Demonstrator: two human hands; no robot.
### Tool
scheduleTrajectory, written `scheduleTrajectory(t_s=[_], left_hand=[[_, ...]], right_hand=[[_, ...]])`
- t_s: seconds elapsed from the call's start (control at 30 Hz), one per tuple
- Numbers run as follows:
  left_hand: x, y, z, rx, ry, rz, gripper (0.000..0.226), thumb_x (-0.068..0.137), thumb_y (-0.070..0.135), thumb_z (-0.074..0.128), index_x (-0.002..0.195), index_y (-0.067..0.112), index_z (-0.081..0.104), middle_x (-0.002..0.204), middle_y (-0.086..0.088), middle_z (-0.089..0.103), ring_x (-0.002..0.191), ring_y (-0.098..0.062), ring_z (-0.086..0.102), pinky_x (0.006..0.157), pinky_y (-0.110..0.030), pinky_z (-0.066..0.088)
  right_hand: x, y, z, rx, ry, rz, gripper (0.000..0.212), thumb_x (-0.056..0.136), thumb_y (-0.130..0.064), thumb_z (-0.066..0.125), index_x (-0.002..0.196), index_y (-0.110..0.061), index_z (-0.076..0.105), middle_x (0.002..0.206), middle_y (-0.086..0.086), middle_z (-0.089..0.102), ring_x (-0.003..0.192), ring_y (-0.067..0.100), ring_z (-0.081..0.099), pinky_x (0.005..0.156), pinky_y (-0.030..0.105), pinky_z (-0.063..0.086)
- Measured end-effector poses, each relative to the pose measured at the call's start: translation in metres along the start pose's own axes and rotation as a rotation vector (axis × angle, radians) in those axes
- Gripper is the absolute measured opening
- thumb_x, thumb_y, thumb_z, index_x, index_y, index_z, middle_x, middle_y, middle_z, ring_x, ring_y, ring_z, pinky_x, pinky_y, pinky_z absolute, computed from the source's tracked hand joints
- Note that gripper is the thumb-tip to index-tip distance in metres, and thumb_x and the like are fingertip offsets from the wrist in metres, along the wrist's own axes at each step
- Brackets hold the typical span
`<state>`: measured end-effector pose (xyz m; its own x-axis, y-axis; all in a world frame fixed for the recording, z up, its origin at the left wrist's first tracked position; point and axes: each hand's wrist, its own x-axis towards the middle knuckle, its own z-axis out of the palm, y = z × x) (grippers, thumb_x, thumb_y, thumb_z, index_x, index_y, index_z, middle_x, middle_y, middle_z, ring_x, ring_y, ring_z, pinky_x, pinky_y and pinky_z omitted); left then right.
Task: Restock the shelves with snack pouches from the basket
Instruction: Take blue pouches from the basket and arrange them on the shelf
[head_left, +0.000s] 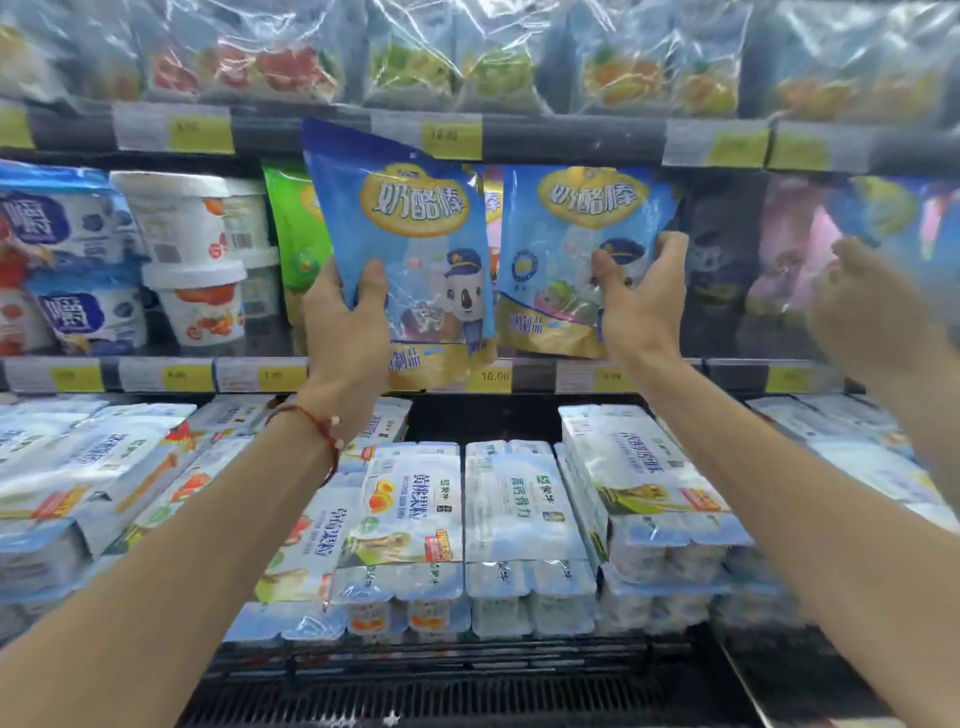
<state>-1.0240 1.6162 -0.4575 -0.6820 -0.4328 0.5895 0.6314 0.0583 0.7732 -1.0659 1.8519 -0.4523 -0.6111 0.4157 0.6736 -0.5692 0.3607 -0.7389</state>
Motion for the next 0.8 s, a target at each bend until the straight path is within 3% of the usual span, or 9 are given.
scheduleTrajectory(t_s=[0.13, 0.2, 0.27, 0.37, 0.43, 0.57, 0.7, 0.8], left_hand=[[0.008, -0.015, 0.012, 0.029, 0.009, 0.013, 0.018, 0.101, 0.018, 0.050, 0.117, 0.013, 0.058, 0.092, 0.013, 0.064, 0.069, 0.012, 0.058, 0.067, -0.010, 0.046], [0.011, -0.023, 0.017, 0.065, 0.019, 0.018, 0.023, 0.101, 0.020, 0.050, 0.121, 0.011, 0.058, 0.094, 0.009, 0.064, 0.071, 0.009, 0.058, 0.069, -0.013, 0.047], [0.013, -0.031, 0.023, 0.077, 0.011, 0.015, 0.022, 0.101, 0.021, 0.050, 0.119, 0.013, 0.059, 0.095, 0.006, 0.065, 0.075, 0.000, 0.059, 0.071, -0.022, 0.051], [0.010, -0.038, 0.032, 0.066, -0.006, 0.019, 0.017, 0.100, 0.022, 0.051, 0.114, 0.017, 0.059, 0.095, 0.003, 0.066, 0.076, -0.009, 0.061, 0.070, -0.033, 0.058], [0.011, -0.040, 0.038, 0.032, 0.011, -0.008, 0.019, 0.100, 0.022, 0.050, 0.115, 0.015, 0.059, 0.097, -0.003, 0.065, 0.073, -0.013, 0.062, 0.062, -0.029, 0.057], [0.016, -0.038, 0.049, -0.028, 0.069, -0.042, 0.030, 0.101, 0.020, 0.049, 0.126, 0.005, 0.056, 0.102, -0.006, 0.065, 0.073, -0.012, 0.063, 0.058, -0.020, 0.054], [0.021, -0.039, 0.055, 0.039, 0.098, 0.034, 0.030, 0.103, 0.017, 0.046, 0.126, 0.001, 0.056, 0.104, -0.007, 0.066, 0.066, 0.009, 0.059, 0.061, -0.009, 0.047], [0.024, -0.043, 0.060, 0.139, 0.114, 0.100, 0.031, 0.103, 0.019, 0.046, 0.123, -0.001, 0.058, 0.108, -0.011, 0.067, 0.073, 0.004, 0.056, 0.067, -0.003, 0.042]], right_hand=[[0.009, 0.021, -0.005, -0.015, -0.036, 0.016, 0.040, 0.093, -0.032, 0.070, 0.117, -0.014, 0.044, 0.094, -0.020, 0.065, 0.084, 0.017, 0.069, 0.085, 0.054, 0.056], [0.009, 0.032, -0.010, 0.016, -0.092, 0.072, 0.040, 0.095, -0.027, 0.070, 0.121, -0.013, 0.044, 0.094, -0.023, 0.064, 0.073, 0.006, 0.069, 0.072, 0.034, 0.060], [0.004, 0.042, -0.016, -0.001, -0.160, 0.091, 0.045, 0.092, -0.029, 0.075, 0.121, -0.018, 0.043, 0.097, -0.020, 0.061, 0.080, -0.002, 0.066, 0.068, 0.012, 0.051], [-0.001, 0.054, -0.019, -0.006, -0.270, 0.101, 0.075, 0.076, -0.037, 0.089, 0.127, -0.027, 0.036, 0.121, -0.005, 0.062, 0.106, 0.006, 0.067, 0.088, 0.025, 0.055], [-0.003, 0.057, -0.019, -0.002, -0.318, 0.098, 0.088, 0.071, -0.028, 0.093, 0.133, -0.024, 0.031, 0.131, 0.001, 0.053, 0.114, 0.004, 0.063, 0.095, 0.027, 0.055], [0.006, 0.057, -0.013, -0.256, -0.247, 0.053, 0.075, 0.077, -0.029, 0.089, 0.127, -0.017, 0.036, 0.127, 0.006, 0.044, 0.118, 0.022, 0.053, 0.100, 0.047, 0.050], [0.028, 0.059, -0.010, -0.473, -0.252, 0.136, 0.093, 0.083, -0.031, 0.084, 0.146, 0.000, 0.023, 0.148, 0.019, 0.033, 0.138, 0.035, 0.038, 0.109, 0.042, 0.038], [0.041, 0.066, -0.006, -0.507, -0.286, 0.176, 0.099, 0.084, -0.032, 0.083, 0.149, 0.001, 0.016, 0.152, 0.023, 0.029, 0.140, 0.039, 0.035, 0.112, 0.045, 0.035]])
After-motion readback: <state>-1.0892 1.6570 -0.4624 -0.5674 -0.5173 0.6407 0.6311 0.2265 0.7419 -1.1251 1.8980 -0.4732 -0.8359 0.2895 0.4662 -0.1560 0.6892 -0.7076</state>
